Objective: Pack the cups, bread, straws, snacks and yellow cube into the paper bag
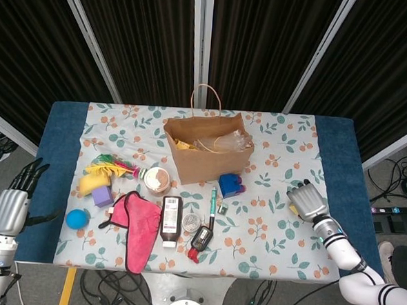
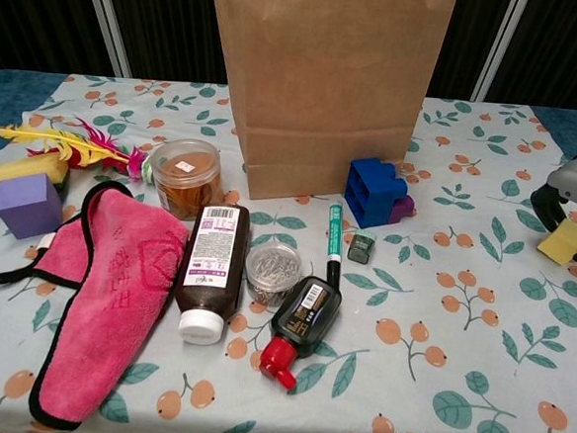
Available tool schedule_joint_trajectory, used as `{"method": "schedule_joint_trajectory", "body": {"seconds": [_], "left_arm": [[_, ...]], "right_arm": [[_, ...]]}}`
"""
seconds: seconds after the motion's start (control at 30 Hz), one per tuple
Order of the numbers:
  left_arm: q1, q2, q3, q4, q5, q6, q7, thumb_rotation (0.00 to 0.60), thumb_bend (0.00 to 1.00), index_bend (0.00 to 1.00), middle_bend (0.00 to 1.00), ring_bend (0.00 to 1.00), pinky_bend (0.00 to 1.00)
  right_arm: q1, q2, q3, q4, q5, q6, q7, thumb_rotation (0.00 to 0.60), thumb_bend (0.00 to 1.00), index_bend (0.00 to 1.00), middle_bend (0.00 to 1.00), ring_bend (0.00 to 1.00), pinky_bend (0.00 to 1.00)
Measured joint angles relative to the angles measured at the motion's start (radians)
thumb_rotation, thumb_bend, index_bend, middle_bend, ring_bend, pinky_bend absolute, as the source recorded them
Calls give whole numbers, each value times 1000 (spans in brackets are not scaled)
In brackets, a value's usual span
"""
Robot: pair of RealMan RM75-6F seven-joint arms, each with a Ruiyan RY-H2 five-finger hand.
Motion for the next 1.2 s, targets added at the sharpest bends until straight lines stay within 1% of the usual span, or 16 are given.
{"method": "schedule_joint_trajectory", "body": {"seconds": [0.13,0.23,0.33,0.43,0.5,0.53,0.6,0.67,0.77,0.87,0.97,1.1,1.17,1.2], "left_arm": [[-3,2,-4,-5,0,2,-1,564,153,154,145,92,188],[-4,6,-4,-13,3,3,1,562,152,154,145,92,188],[-4,9,-1,-17,9,5,2,562,152,154,144,92,188],[-3,11,7,-24,15,5,4,562,151,154,144,92,188],[-2,11,10,-29,18,5,6,560,152,154,144,92,188],[-2,12,11,-31,19,6,7,560,152,154,144,92,188],[-1,11,12,-35,21,7,9,563,151,154,144,92,188],[0,13,13,-40,22,8,9,563,152,154,144,92,188],[0,17,14,-45,24,9,11,561,151,154,144,92,188],[2,22,14,-48,21,10,12,566,151,154,145,92,188],[2,26,11,-43,11,5,5,564,152,154,145,92,188],[-2,33,1,-32,3,1,-1,563,153,154,145,92,188],[-2,32,-2,-27,-2,0,-2,560,152,154,145,92,188],[-2,32,-3,-23,-6,-2,-3,561,152,154,145,92,188]], "right_arm": [[-2,16,8,-33,-13,29,9,600,159,597,496,355,287],[-4,49,25,-91,-30,75,20,600,161,597,497,355,287],[-5,106,60,-181,-51,143,29,600,161,597,498,355,287],[-3,181,116,-296,-66,215,39,600,162,604,504,363,295],[2,236,174,-385,-69,264,52,600,161,611,510,372,305],[5,256,203,-423,-67,283,61,600,161,614,512,375,310],[15,287,278,-502,-46,318,102,600,161,617,512,378,314],[30,296,351,-553,5,334,165,600,162,618,512,378,315],[68,283,421,-594,116,336,240,600,163,618,506,378,315],[129,235,467,-605,239,326,258,600,162,621,502,378,312],[196,173,498,-592,362,293,264,600,164,613,490,373,303],[295,79,518,-533,492,236,260,600,164,594,476,354,287],[334,28,524,-491,529,222,260,600,148,561,452,320,257],[351,4,527,-468,542,216,262,600,124,519,424,283,224]]}}
